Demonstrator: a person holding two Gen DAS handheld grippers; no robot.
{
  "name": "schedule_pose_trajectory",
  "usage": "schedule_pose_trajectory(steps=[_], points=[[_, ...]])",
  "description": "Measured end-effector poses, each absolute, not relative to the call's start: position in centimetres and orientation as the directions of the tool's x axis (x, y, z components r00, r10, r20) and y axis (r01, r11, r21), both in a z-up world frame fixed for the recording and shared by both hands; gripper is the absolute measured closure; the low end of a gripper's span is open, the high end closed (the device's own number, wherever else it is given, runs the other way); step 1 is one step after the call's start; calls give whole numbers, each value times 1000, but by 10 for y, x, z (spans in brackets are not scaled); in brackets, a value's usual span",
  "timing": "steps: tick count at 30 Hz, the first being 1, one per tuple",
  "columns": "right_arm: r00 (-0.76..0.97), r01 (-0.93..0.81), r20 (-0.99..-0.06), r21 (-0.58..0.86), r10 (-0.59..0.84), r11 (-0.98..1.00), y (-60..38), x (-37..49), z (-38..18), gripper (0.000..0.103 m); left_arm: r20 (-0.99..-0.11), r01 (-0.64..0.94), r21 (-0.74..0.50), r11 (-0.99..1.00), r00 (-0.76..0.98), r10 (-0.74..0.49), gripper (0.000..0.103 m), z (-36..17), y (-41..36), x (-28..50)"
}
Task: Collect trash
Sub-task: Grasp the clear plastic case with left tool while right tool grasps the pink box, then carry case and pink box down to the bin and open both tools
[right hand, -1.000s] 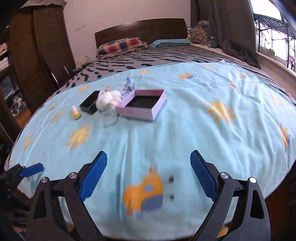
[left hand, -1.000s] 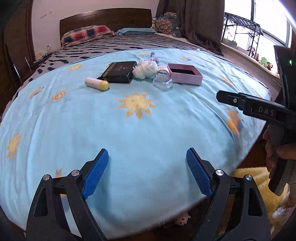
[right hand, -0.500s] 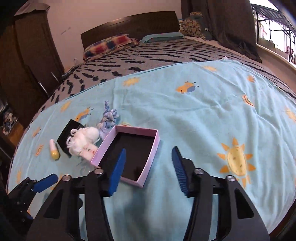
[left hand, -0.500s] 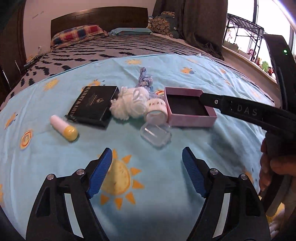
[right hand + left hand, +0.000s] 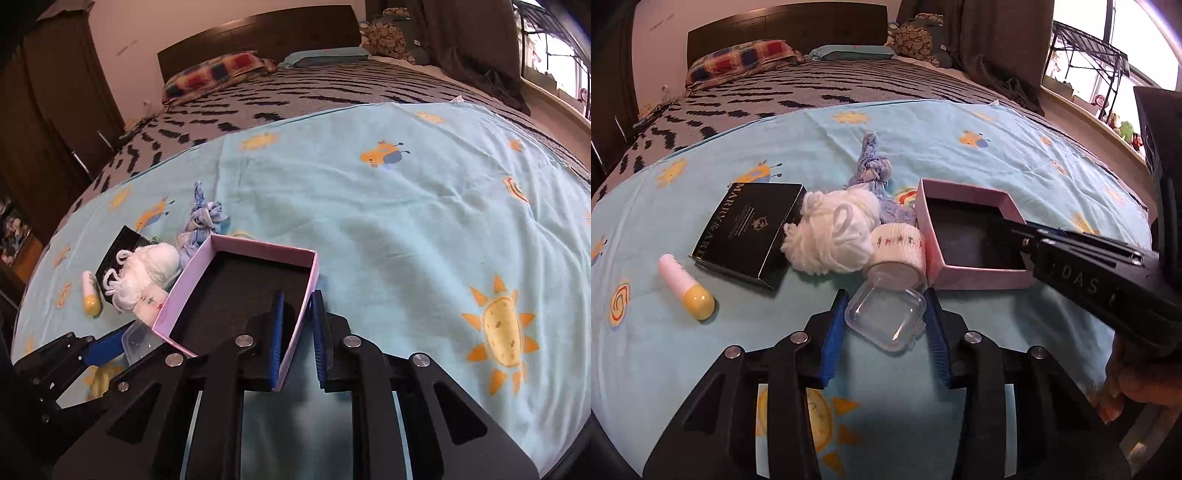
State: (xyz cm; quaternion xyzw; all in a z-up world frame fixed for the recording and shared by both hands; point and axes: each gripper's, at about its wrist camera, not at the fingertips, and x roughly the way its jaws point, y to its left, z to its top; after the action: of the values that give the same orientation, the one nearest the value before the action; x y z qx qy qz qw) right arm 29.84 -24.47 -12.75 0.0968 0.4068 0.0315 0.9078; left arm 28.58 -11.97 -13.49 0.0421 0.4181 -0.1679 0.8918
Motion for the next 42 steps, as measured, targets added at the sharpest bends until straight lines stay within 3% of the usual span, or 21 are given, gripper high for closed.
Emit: schedule_pose_trajectory(steps=[11,25,34,42], points=[[687,-62,-703,194,183,979,-244,250,-109,100,-739,350,-38,936,621,-262,64,-118,-91,236],[695,-188,-666,196,271,962,-228,115,-121,100,-729,372,-38,927,624,-280,64,-116,-37,113],[671,-190,-696,172,256,966,-217,48,-147,100,-761,416,-75,906,563,-322,64,-152,-30,39],[563,-166,-783,203,262,965,-210,26,-197,100,-834,390,-151,908,443,-329,64,-208,-31,22]])
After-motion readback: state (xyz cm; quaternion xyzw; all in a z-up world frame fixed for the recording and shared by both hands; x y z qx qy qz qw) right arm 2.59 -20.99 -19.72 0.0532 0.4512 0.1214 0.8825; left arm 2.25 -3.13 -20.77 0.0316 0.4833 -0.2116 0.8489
